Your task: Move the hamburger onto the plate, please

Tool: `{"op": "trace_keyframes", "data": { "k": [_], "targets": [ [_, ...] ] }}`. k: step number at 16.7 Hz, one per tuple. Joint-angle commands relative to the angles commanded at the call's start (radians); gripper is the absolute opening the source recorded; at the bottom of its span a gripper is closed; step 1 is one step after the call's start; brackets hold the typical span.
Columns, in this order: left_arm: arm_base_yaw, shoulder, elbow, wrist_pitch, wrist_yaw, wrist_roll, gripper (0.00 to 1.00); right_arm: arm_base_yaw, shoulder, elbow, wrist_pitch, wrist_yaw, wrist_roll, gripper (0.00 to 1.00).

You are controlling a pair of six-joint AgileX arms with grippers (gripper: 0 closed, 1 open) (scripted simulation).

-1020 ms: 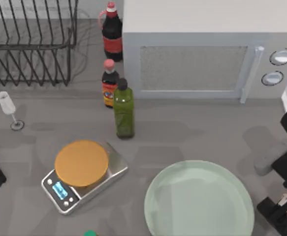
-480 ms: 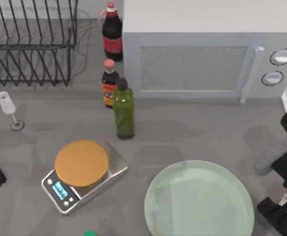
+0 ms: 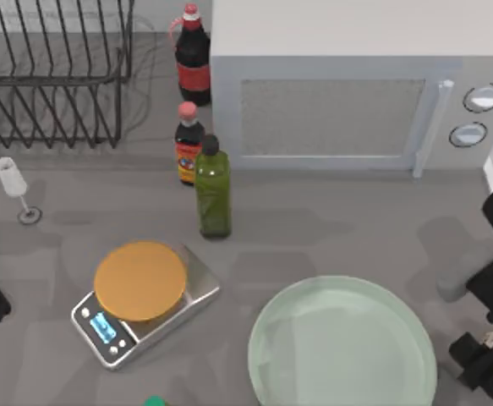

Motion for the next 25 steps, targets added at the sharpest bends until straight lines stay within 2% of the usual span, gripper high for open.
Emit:
{"op": "trace_keyframes", "data": {
  "k": [3,10,18,22,25],
  "targets": [
    [0.0,0.0,0.0,0.0,0.0,0.0,1.0,0.0,-0.025,0.057,-0.072,0.0,-0.002,0.0],
    [0.0,0.0,0.0,0.0,0.0,0.0,1.0,-0.004,-0.15,0.255,-0.423,0.0,-0.007,0.0],
    [0.0,0.0,0.0,0.0,0.0,0.0,1.0,0.0,-0.166,0.278,-0.45,-0.001,0.005,0.0],
    [0.0,0.0,0.0,0.0,0.0,0.0,1.0,0.035,-0.124,0.315,-0.459,-0.008,0.147,0.0],
    [0.0,0.0,0.0,0.0,0.0,0.0,1.0,0.077,-0.072,0.357,-0.468,-0.017,0.365,0.0]
  ]
}}
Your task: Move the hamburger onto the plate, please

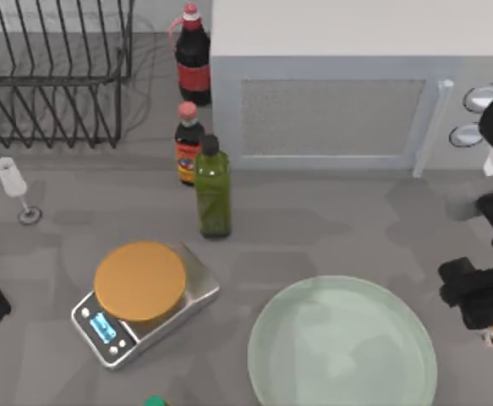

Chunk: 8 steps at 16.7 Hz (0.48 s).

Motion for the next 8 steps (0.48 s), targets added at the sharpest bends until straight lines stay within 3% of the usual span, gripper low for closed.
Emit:
{"op": "trace_keyframes", "data": {
  "k": [3,8],
  "targets": [
    [0.0,0.0,0.0,0.0,0.0,0.0,1.0,0.05,0.055,0.034,-0.002,-0.013,0.315,0.0],
    [0.0,0.0,0.0,0.0,0.0,0.0,1.0,0.141,0.143,0.07,0.004,-0.041,0.981,0.0]
  ]
}}
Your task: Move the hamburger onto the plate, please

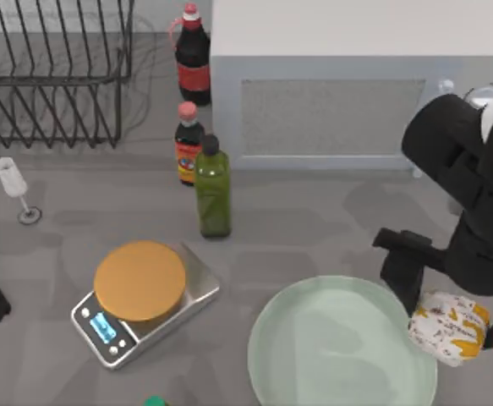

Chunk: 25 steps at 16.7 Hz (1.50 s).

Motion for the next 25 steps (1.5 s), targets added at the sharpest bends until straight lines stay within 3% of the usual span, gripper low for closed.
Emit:
{"op": "trace_keyframes", "data": {
  "k": [6,11,15,25],
  "targets": [
    [0.0,0.0,0.0,0.0,0.0,0.0,1.0,0.111,0.08,0.035,0.03,-0.034,0.749,0.0],
    [0.0,0.0,0.0,0.0,0.0,0.0,1.0,0.165,0.075,0.047,0.093,-0.048,1.157,0.0],
    [0.0,0.0,0.0,0.0,0.0,0.0,1.0,0.182,0.056,0.049,0.129,-0.05,1.296,0.0],
    [0.0,0.0,0.0,0.0,0.0,0.0,1.0,0.188,0.085,0.012,0.197,-0.049,1.313,0.0]
  ]
}}
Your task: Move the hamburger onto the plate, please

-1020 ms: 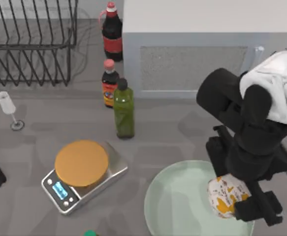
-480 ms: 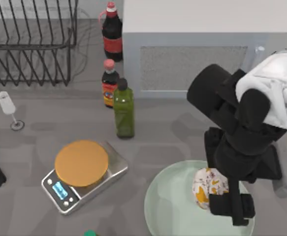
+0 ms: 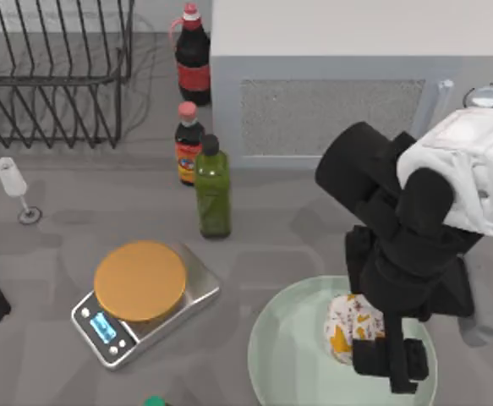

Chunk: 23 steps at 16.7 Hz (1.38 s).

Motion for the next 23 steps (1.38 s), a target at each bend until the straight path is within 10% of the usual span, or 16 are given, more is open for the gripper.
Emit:
{"op": "trace_keyframes", "data": {
  "k": [8,21,23],
  "targets": [
    [0.0,0.0,0.0,0.0,0.0,0.0,1.0,0.017,0.048,-0.061,0.113,0.0,0.015,0.0],
    [0.0,0.0,0.0,0.0,0.0,0.0,1.0,0.017,0.048,-0.061,0.113,0.0,0.015,0.98],
    [0.0,0.0,0.0,0.0,0.0,0.0,1.0,0.017,0.048,-0.061,0.113,0.0,0.015,1.0]
  ]
}}
